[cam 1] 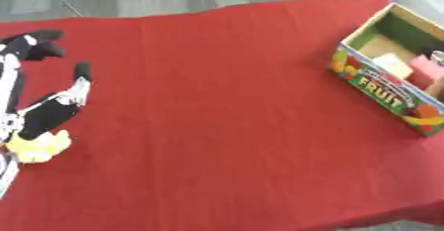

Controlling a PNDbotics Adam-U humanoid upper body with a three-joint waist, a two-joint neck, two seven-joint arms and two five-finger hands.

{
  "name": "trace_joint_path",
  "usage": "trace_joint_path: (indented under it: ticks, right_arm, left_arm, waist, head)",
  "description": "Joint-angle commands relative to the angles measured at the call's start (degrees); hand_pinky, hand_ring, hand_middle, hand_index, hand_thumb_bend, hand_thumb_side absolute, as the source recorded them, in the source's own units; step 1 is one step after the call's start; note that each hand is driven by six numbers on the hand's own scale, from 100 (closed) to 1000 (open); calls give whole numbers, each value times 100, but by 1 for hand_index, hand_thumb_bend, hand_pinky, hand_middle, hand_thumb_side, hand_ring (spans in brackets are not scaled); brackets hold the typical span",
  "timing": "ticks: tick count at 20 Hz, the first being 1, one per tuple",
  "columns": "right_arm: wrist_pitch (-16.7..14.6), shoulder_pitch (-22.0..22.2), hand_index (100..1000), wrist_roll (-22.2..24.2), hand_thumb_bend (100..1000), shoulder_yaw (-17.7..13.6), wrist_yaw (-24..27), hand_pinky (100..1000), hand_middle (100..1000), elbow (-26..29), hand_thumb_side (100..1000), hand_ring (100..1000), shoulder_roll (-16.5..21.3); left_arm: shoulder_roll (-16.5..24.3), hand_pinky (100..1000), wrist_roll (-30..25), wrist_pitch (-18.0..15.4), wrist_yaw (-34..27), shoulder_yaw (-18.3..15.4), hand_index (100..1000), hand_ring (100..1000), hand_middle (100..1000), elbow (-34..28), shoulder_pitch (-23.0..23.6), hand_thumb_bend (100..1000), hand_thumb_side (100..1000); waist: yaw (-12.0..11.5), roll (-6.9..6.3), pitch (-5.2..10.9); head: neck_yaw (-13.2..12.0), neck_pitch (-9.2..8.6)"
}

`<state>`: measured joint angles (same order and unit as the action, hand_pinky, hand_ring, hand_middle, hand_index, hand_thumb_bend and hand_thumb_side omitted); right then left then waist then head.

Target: Pick up the objects with one hand, pass them to the other hand, and then place them into the box on the other side of the table.

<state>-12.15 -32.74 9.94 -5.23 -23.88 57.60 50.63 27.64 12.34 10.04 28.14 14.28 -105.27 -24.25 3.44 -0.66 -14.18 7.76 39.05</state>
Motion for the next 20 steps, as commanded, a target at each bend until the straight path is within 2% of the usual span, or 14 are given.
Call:
trace_joint_path:
  ticks: [1,2,4,5,7,8,9,11,12,14,15,17,18,20]
  right_arm:
    - [72,-67,1000,-43,231,-62,32,1000,895,56,503,1000,324]
    - [82,-66,1000,-46,230,-62,61,1000,895,67,501,1000,325]
    - [92,-53,1000,-48,233,-71,174,1000,888,115,442,1000,322]
    - [121,-42,1000,-66,221,-91,285,1000,870,155,300,1000,316]
    - [233,-14,1000,-189,100,-153,671,1000,831,316,100,1000,281]
    - [308,9,981,-268,100,-200,1069,996,807,470,220,1000,225]
    - [401,42,959,-312,100,-233,1588,987,793,667,512,1000,159]
    - [611,125,947,-293,100,-246,2612,985,786,1131,571,1000,103]
    - [701,166,947,-254,100,-248,3002,985,786,1333,571,1000,94]
    - [805,209,951,-199,100,-265,3492,993,792,1647,597,1000,76]
    - [783,242,941,-163,100,-288,3755,994,787,1893,535,1000,24]
    - [783,342,938,-37,100,-323,4178,997,788,2342,522,1000,-56]
    - [785,386,945,36,100,-339,4331,1000,796,2544,546,1000,-89]
    - [797,476,944,146,100,-371,4547,1000,795,2890,513,1000,-142]
  left_arm:
    - [72,728,25,9,-11,-81,805,672,560,-103,-59,240,389]
    - [73,728,26,9,-12,-81,805,672,560,-103,-57,240,389]
    - [73,728,29,11,-11,-84,805,672,559,-103,-54,242,389]
    - [73,728,33,12,-10,-87,805,667,559,-103,-52,241,389]
    - [72,728,44,16,-10,-98,803,664,558,-108,-48,241,387]
    - [74,728,54,18,-11,-109,803,664,558,-113,-45,240,387]
    - [78,727,65,24,-14,-124,802,662,558,-120,-43,240,383]
    - [93,727,90,36,-20,-158,802,660,557,-136,-46,242,378]
    - [102,727,101,42,-24,-172,802,660,557,-145,-49,242,378]
    - [126,727,118,56,-31,-199,802,661,558,-157,-53,251,369]
    - [160,728,136,75,-38,-235,803,662,558,-168,-54,253,369]
    - [232,728,160,130,-75,-305,804,663,559,-191,-52,254,370]
    - [271,729,166,159,-94,-340,805,664,561,-204,-50,261,368]
    - [350,730,167,221,-147,-402,807,666,562,-230,-43,262,374]
  waist:
    - [-1,18,81]
    - [-1,19,82]
    - [1,21,83]
    - [2,22,84]
    - [1,21,85]
    - [3,18,85]
    - [3,15,86]
    - [-3,12,90]
    - [-6,11,92]
    - [-18,6,103]
    - [-25,1,112]
    - [-42,-1,134]
    - [-56,-3,148]
    - [-80,-6,176]
  head:
    - [15,-58]
    - [10,-49]
    - [-1,-49]
    - [-10,-51]
    - [-51,-57]
    - [-86,-58]
    - [-142,-39]
    - [-277,-9]
    - [-332,-4]
    - [-452,16]
    - [-566,35]
    - [-803,70]
    - [-908,89]
    - [-1061,133]
